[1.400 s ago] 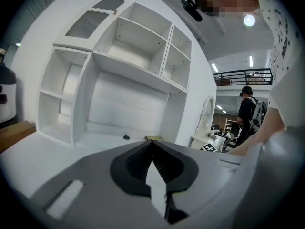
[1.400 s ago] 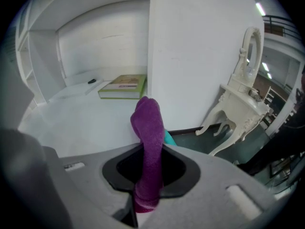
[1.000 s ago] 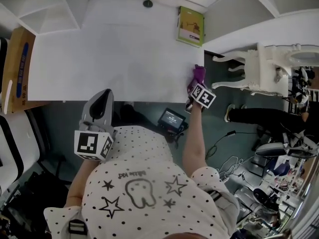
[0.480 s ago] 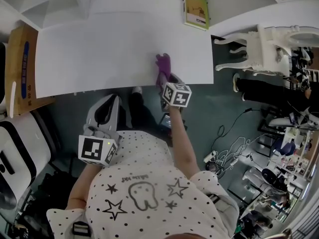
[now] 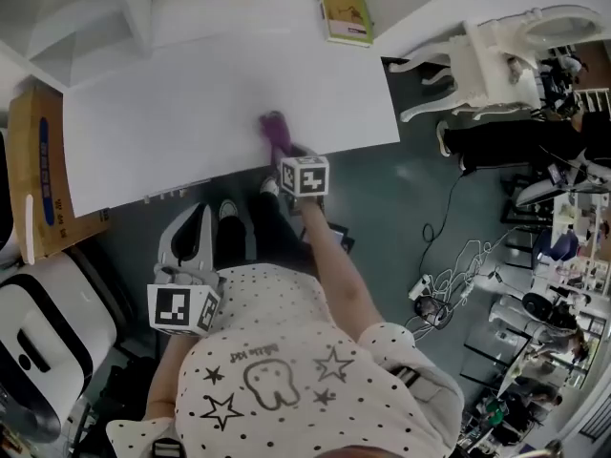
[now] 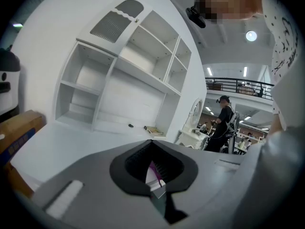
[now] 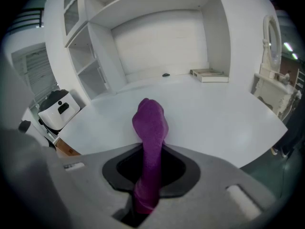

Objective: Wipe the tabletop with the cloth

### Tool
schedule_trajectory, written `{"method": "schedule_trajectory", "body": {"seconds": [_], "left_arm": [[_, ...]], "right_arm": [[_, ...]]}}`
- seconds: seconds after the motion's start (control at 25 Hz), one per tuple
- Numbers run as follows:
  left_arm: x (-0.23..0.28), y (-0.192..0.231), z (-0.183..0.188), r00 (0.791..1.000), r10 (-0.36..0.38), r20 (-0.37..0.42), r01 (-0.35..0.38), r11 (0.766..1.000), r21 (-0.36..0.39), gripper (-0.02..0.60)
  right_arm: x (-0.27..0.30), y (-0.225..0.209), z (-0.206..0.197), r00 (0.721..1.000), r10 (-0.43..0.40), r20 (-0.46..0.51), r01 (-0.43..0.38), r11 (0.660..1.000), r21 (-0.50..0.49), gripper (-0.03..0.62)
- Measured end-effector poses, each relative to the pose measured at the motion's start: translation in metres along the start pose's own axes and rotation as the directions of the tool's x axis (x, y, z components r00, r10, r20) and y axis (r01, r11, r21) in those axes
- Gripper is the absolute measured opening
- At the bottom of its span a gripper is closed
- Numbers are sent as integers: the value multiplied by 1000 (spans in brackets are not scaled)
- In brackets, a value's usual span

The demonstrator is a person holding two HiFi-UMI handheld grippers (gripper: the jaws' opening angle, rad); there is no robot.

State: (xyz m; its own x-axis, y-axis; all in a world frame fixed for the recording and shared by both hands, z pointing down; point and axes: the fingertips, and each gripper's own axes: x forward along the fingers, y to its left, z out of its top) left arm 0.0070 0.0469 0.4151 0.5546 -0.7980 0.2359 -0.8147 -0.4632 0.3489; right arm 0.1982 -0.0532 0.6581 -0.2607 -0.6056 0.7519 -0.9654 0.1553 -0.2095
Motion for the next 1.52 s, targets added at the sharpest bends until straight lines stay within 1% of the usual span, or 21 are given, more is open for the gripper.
{"method": "schedule_trajectory", "body": {"seconds": [0.16, 0.28, 0.52, 0.76, 0.92, 1.04, 1.28, 1.4, 1.52], "left_arm": [[5, -7, 10, 1000, -8, 21, 8, 1000, 21, -5], [16, -18, 17, 999, -23, 45, 21, 999, 45, -5], [40, -48, 21, 997, -48, 56, 45, 998, 51, -5], [61, -75, 15, 997, -46, 60, 42, 997, 63, -5], [68, -84, 11, 997, -27, 66, 23, 997, 68, -5], [71, -90, 16, 998, 0, 65, -4, 998, 60, -5], [80, -107, 7, 997, 15, 78, -20, 998, 65, -5], [81, -112, 9, 996, 38, 76, -42, 998, 55, -5], [81, -113, 4, 994, 61, 95, -66, 996, 54, -5]], "right_arm": [[-2, -4, 0, 1000, 15, -26, -14, 1000, 13, 69], [-2, -4, 0, 1000, 19, -19, -19, 1000, 6, 69], [-2, -1, -1, 999, 38, -10, -39, 997, -70, 69], [-5, -6, 1, 999, 38, -6, -38, 993, -114, 69], [-6, -16, 1, 999, 43, -18, -45, 992, -117, 69], [-7, -19, 2, 997, 69, -21, -71, 992, -108, 69], [-11, -31, 5, 993, 113, -18, -114, 988, -100, 69], [-11, -33, 4, 991, 130, -24, -131, 986, -101, 69], [-11, -32, 4, 987, 155, -32, -158, 982, -106, 69]]}}
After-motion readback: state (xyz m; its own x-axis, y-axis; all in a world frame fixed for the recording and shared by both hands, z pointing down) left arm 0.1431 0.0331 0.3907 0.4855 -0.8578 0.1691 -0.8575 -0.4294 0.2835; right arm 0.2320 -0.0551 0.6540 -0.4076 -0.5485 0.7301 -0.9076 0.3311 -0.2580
